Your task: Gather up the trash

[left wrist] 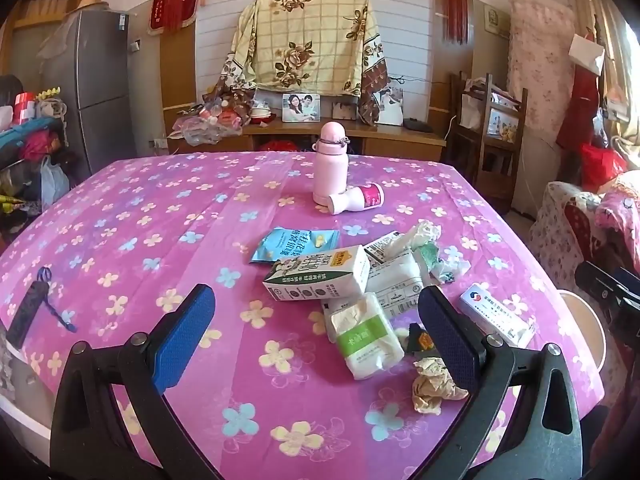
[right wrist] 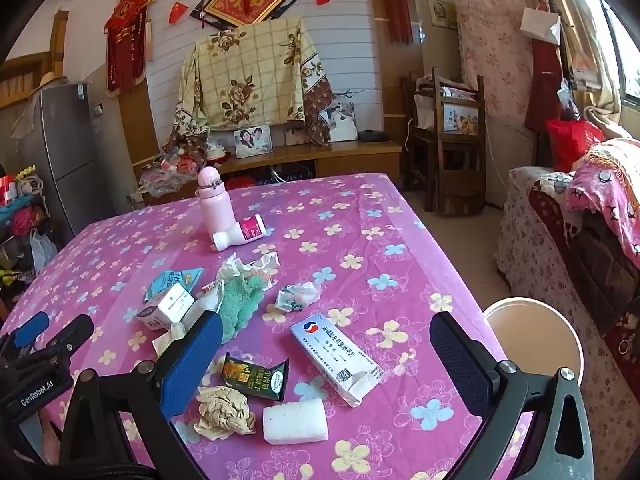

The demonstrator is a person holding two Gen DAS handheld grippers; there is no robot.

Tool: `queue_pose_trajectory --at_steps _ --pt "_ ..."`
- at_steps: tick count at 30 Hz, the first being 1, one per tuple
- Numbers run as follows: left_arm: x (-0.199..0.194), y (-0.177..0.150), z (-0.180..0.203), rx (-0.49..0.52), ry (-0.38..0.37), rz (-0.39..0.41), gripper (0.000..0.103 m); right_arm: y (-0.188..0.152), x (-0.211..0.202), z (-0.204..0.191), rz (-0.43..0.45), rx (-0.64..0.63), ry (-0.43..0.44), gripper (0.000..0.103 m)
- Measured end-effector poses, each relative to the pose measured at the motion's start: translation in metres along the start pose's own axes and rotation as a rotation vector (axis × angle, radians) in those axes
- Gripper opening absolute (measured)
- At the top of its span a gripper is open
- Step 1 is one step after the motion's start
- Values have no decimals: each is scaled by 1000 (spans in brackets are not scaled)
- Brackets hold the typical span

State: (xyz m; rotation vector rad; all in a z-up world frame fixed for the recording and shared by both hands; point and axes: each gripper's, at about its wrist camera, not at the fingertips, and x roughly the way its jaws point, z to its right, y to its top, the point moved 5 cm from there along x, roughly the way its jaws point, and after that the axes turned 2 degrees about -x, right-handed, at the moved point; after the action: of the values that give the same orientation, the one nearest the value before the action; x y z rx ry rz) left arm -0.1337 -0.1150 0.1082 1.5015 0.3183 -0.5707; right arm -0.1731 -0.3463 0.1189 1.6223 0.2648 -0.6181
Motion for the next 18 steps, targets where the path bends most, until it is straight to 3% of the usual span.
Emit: queue_pose_trajectory --at_steps 18 --pt "1 -5 7 5 -10 7 101 -2 4 -1 -7 -15 -20 103"
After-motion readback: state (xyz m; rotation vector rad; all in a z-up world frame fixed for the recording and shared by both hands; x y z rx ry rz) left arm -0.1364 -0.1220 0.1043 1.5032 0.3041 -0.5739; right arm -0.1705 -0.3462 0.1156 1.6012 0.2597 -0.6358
